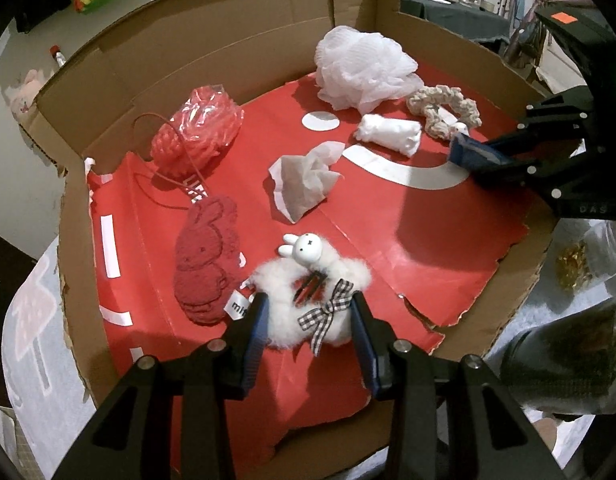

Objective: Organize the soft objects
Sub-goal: 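Lower both items into the box and open both tools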

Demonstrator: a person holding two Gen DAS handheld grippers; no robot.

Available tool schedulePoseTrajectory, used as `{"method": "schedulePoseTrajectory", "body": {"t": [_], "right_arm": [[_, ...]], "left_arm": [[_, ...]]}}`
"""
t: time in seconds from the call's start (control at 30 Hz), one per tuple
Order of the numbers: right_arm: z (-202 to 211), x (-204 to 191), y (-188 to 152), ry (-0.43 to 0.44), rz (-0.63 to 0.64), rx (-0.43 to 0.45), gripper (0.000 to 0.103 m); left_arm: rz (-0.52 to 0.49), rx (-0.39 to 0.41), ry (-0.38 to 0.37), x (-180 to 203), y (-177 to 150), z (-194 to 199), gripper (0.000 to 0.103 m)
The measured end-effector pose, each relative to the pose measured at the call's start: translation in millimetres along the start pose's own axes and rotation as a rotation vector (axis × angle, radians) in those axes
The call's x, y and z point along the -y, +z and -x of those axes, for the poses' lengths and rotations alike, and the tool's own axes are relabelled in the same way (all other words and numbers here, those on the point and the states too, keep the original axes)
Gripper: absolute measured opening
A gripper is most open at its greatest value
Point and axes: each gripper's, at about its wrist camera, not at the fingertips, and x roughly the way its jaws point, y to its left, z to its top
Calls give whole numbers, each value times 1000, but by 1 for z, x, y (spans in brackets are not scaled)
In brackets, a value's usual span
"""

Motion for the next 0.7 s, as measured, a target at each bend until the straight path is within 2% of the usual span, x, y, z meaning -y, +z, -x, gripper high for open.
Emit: {"method": "schedulePoseTrajectory", "body": {"t": [0.23,0.33,0.57,0.7], "right_arm": [[0,-1,0,-4,-4,-6,24],[0,-1,1,-4,-6,-6,24],[9,2,-2,-9,-22,5,27],[20,6,-5,-17,-39,21,29]], "left_arm": [[-1,12,3,1,-1,4,46],[-2,31,2,2,-2,8,53],[8,77,6,4,-5,24,60],[23,134,10,8,-11,44,68]]}}
